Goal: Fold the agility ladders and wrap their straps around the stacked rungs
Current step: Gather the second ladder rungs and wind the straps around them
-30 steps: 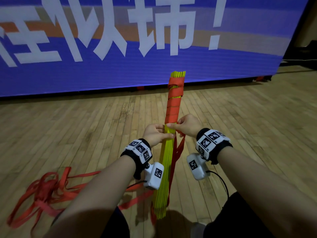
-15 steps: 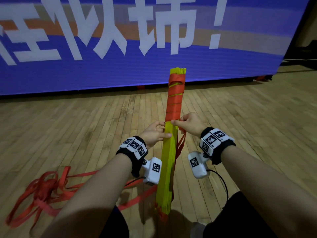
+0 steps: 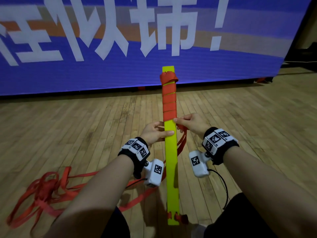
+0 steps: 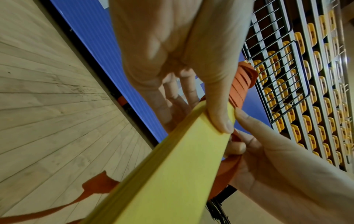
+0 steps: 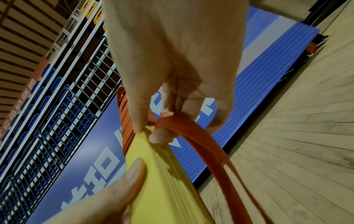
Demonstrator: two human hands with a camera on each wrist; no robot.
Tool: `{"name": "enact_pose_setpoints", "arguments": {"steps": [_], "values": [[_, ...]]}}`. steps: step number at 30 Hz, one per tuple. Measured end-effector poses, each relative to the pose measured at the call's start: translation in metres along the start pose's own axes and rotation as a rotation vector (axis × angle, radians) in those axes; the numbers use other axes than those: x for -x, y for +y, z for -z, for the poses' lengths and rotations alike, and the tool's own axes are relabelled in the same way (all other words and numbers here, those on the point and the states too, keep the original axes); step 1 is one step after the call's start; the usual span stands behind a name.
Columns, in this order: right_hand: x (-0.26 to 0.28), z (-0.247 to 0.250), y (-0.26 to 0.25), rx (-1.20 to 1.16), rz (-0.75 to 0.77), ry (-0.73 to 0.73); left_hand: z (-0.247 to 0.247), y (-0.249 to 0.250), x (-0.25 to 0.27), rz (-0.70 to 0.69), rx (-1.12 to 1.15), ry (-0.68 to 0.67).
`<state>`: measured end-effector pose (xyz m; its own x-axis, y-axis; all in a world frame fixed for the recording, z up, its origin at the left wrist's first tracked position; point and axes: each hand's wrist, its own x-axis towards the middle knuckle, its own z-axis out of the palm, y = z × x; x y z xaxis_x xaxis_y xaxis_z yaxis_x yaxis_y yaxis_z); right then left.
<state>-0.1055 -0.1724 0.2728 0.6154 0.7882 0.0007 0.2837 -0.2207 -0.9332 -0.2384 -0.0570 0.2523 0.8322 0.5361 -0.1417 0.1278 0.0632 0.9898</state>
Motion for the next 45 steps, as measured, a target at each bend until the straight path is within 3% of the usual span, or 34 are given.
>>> {"name": "enact_pose_setpoints", "arguments": {"steps": [4, 8, 12, 23, 28, 33, 39, 45], "values": [[0.002, 0.001, -0.002, -0.048, -0.045, -0.028, -0.001, 0.0, -0.002, 0.0, -0.026, 0.056], [0.004, 0.002, -0.008, -0.24, -0.171, -0.016, 0.0, -0.001, -0.004, 0.016, -0.06, 0.104], [0.011, -0.001, -0.014, -0.274, -0.174, -0.045, 0.001, -0.004, -0.006, 0.017, -0.101, 0.133], [0.004, -0.019, -0.009, 0.269, -0.095, 0.133, -0.013, -0.005, -0.006, -0.054, -0.233, 0.234], [0.011, -0.02, -0.015, 0.407, -0.111, 0.123, -0.017, -0.009, -0.007, -0.084, -0.297, 0.243], [0.008, -0.012, -0.013, 0.41, -0.098, 0.127, -0.013, -0.002, -0.006, -0.051, -0.195, 0.106], [0.005, 0.007, -0.007, 0.172, -0.087, 0.006, 0.0, 0.0, -0.004, -0.006, -0.057, -0.103], [0.011, 0.008, -0.009, 0.058, -0.072, -0.036, -0.002, -0.002, -0.002, -0.018, -0.037, -0.19]]}}
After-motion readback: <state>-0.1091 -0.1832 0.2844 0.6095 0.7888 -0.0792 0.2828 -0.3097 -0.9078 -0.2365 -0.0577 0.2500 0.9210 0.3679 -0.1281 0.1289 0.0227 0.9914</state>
